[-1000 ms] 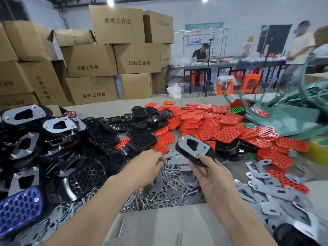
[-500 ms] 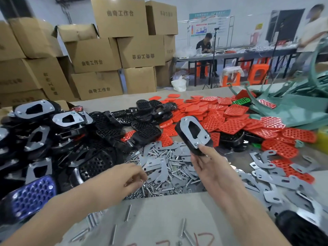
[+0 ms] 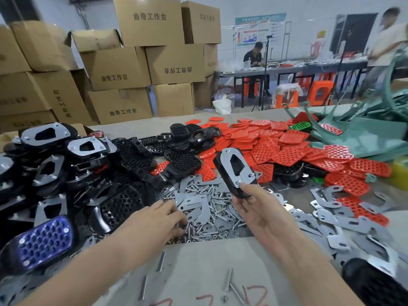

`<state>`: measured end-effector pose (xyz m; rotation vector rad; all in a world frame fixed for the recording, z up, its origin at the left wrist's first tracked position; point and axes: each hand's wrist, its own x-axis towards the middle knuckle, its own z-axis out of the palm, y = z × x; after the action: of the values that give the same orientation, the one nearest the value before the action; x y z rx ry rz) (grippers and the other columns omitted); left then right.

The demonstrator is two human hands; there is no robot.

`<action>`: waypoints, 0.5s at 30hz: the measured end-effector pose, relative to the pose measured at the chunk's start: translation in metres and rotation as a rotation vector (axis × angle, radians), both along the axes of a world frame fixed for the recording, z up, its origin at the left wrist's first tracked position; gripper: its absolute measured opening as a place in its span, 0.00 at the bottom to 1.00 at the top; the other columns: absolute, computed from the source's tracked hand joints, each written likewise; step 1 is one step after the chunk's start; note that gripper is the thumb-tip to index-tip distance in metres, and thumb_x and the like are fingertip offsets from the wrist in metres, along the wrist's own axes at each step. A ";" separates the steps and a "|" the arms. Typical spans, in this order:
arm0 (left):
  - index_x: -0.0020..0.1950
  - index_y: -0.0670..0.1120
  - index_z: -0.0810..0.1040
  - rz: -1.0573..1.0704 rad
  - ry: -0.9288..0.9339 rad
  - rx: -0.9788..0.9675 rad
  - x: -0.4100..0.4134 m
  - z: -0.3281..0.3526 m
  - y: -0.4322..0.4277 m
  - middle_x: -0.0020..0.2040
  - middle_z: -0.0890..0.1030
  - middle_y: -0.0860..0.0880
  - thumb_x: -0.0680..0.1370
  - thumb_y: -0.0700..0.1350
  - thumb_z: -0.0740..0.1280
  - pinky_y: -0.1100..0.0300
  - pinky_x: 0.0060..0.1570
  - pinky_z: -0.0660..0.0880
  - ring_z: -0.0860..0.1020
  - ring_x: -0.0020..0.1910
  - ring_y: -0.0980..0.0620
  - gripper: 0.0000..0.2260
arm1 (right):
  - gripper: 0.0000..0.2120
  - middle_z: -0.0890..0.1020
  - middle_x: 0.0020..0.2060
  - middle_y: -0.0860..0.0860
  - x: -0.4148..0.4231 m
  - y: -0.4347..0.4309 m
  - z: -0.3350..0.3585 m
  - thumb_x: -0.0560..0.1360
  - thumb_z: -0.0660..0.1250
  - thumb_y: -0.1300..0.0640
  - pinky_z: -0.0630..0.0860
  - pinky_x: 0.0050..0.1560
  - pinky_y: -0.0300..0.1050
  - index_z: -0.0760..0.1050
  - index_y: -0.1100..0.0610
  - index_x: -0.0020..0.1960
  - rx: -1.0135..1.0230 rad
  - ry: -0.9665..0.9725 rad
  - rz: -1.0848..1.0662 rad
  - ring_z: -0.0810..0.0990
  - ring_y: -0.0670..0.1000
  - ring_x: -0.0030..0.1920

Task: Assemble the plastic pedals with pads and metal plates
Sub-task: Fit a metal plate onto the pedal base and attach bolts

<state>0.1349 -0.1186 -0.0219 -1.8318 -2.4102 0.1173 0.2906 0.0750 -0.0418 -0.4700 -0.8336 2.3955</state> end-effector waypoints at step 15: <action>0.47 0.62 0.77 0.238 -0.350 0.365 -0.011 -0.002 -0.001 0.45 0.77 0.65 0.79 0.59 0.65 0.67 0.46 0.71 0.73 0.50 0.69 0.04 | 0.25 0.86 0.53 0.60 -0.003 -0.003 0.000 0.77 0.70 0.67 0.83 0.44 0.41 0.68 0.71 0.71 -0.010 -0.062 -0.026 0.87 0.50 0.43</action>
<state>0.1236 -0.1191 -0.0239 -1.4990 -2.6386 -0.6318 0.2872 0.0720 -0.0413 -0.5584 -0.8376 2.3728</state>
